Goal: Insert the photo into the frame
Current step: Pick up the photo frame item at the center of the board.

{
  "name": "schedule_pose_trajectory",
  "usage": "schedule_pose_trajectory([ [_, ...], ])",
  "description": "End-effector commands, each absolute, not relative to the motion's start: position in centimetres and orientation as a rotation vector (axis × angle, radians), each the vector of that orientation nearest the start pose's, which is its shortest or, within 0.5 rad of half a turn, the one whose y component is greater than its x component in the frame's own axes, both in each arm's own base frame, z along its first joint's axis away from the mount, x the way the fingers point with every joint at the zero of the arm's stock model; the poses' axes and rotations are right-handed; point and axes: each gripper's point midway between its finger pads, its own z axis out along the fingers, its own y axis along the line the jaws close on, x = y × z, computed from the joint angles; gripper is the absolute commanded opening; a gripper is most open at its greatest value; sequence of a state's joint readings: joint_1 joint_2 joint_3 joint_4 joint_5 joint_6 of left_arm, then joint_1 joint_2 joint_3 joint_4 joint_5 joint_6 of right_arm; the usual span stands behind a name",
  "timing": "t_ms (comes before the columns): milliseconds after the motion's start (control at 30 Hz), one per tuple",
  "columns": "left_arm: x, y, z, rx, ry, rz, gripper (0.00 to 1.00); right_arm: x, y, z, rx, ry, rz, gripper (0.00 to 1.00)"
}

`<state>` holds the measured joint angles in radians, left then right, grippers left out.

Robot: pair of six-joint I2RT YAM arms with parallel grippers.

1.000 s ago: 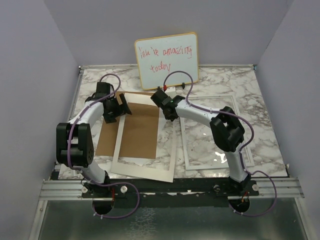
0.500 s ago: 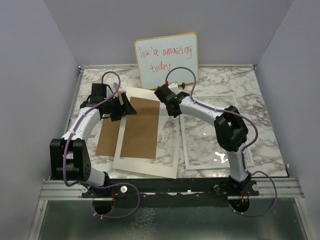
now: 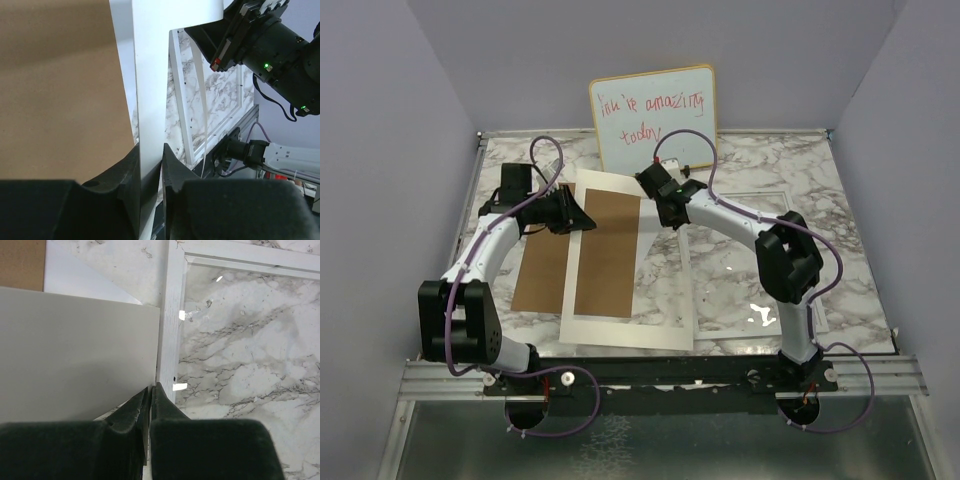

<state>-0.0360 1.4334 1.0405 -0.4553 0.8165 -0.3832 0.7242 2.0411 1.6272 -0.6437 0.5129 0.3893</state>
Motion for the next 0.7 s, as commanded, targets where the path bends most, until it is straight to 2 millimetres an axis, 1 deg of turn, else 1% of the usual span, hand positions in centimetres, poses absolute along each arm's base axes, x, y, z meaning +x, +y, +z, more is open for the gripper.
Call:
schedule_pose_trajectory([
  [0,32.3,-15.2,20.1,0.059,2.324,-1.179,0.19,40.1,25.5,9.2,-0.239,2.418,-0.167,0.04],
  [67,32.5,-15.2,20.7,0.068,2.319,-1.169,0.17,40.1,25.4,9.2,-0.243,2.419,-0.167,0.06],
  [100,32.5,-15.2,21.0,0.071,2.313,-1.17,0.15,40.1,25.3,9.3,-0.246,2.416,-0.165,0.08],
  [133,32.5,-15.2,21.1,0.073,2.31,-1.174,0.11,40.1,25.2,9.3,-0.25,2.415,-0.165,0.11],
  [167,32.5,-15.2,21.3,0.074,2.307,-1.174,0.06,40.1,25.2,9.4,-0.256,2.414,-0.165,0.14],
  [200,32.5,-15.2,21.3,0.074,2.305,-1.174,0.0,40.0,25.2,9.4,-0.26,2.413,-0.161,0.19],
  [333,32.9,-14.9,21.3,0.046,2.31,-1.142,0.0,39.7,25.6,9.9,-0.288,2.409,-0.102,0.37],
  [400,33.5,-14.5,21.3,0.011,2.321,-1.1,0.0,39.4,26.0,10.7,-0.301,2.399,-0.047,0.5],
  [467,34.2,-13.9,21.1,-0.038,2.341,-1.037,0.0,38.9,26.4,11.8,-0.305,2.378,0.021,0.59],
  [567,35.6,-12.6,20.4,-0.132,2.371,-0.922,0.0,37.7,26.9,13.8,-0.303,2.334,0.155,0.66],
  [633,36.2,-12.2,20.2,-0.162,2.383,-0.894,0.0,37.0,26.9,14.9,-0.264,2.315,0.242,0.66],
  [667,36.5,-12.0,20.2,-0.177,2.386,-0.876,0.0,36.7,26.6,15.0,-0.232,2.317,0.274,0.66],
])
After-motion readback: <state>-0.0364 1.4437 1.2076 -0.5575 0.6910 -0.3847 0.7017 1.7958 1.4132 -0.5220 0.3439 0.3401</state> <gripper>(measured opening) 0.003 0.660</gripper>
